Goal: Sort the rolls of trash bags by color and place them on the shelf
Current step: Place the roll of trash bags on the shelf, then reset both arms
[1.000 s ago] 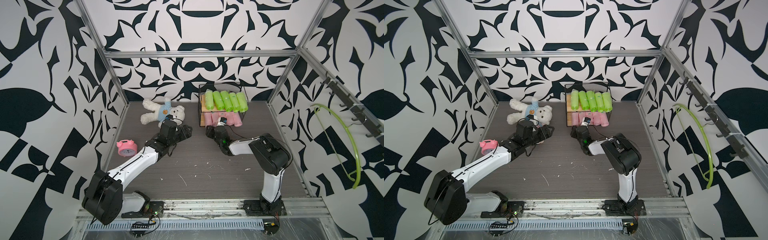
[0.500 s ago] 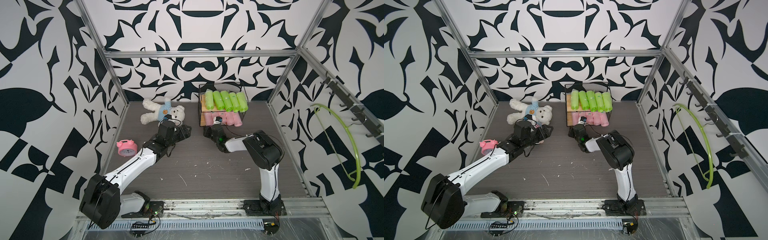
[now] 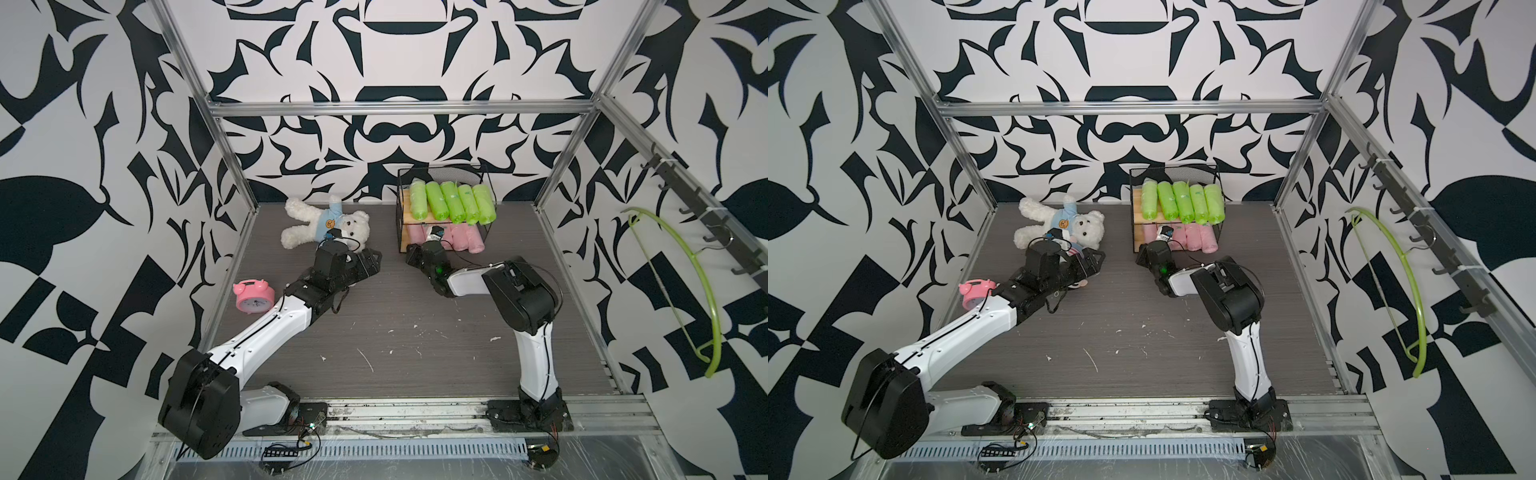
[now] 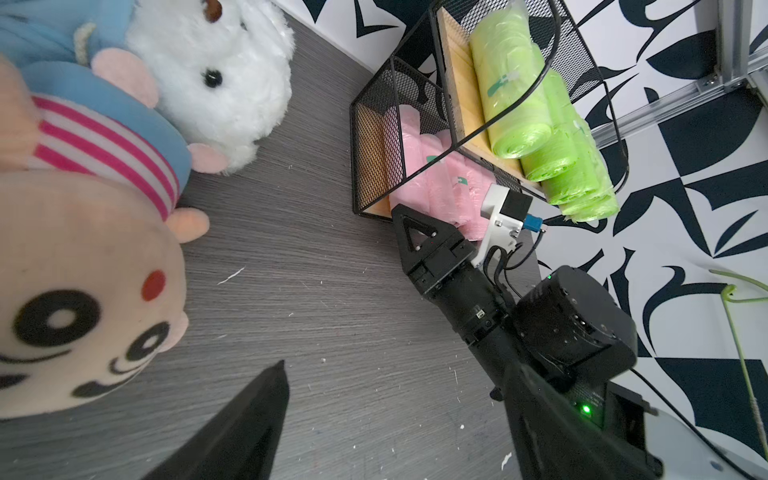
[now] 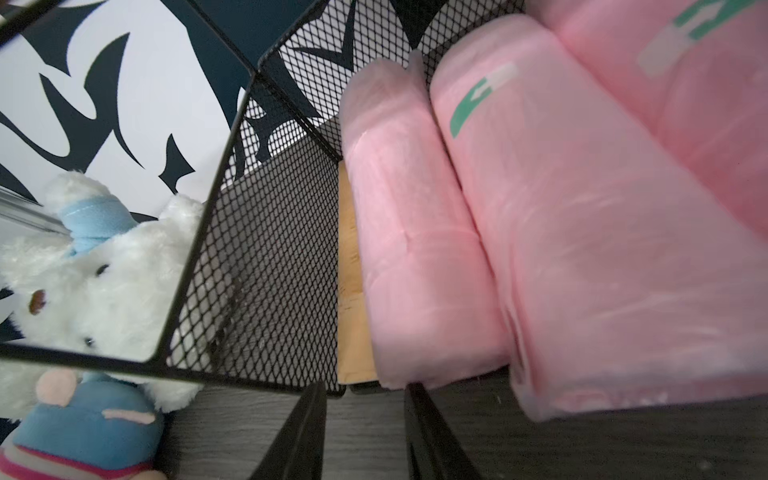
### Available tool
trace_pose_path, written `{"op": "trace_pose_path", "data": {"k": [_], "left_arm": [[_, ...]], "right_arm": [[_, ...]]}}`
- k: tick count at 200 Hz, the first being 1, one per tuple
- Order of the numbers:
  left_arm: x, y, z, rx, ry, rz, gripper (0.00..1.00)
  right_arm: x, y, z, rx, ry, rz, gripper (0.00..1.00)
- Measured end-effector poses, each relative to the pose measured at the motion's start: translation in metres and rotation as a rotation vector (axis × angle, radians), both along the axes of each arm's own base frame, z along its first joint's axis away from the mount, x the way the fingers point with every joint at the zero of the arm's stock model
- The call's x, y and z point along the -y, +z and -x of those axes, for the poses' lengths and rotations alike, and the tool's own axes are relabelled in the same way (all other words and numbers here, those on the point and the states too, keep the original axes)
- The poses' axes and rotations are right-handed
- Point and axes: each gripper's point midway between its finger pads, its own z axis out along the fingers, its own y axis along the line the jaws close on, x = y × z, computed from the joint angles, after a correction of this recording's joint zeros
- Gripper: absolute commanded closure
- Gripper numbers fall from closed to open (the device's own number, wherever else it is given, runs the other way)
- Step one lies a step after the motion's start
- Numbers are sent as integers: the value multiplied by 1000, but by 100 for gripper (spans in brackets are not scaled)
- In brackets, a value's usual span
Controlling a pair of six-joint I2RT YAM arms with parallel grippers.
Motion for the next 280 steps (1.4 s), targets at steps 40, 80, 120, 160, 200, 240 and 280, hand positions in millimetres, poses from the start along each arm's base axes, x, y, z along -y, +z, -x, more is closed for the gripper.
{"op": "trace_pose_path", "data": {"k": [40, 80, 120, 160, 200, 240, 280], "left_arm": [[-5, -2, -1, 2, 1, -20, 11], [-15, 1, 5, 15, -5, -69, 11], [-26, 4, 12, 39, -13, -125, 10], [-40, 9, 17, 71, -5, -195, 10], [-53, 18, 19, 113, 19, -246, 8], [-60, 23, 21, 131, 34, -268, 7], [-68, 20, 21, 133, 51, -309, 6]], "right_arm": [[9, 7, 17, -8, 8, 8, 59], [18, 52, 35, 59, 33, 9, 58], [31, 95, 56, 116, 67, 80, 56], [50, 139, 79, 171, 98, 224, 52], [74, 173, 100, 214, 98, 345, 50], [94, 187, 109, 220, 77, 394, 48], [111, 197, 119, 229, 45, 437, 43]]}}
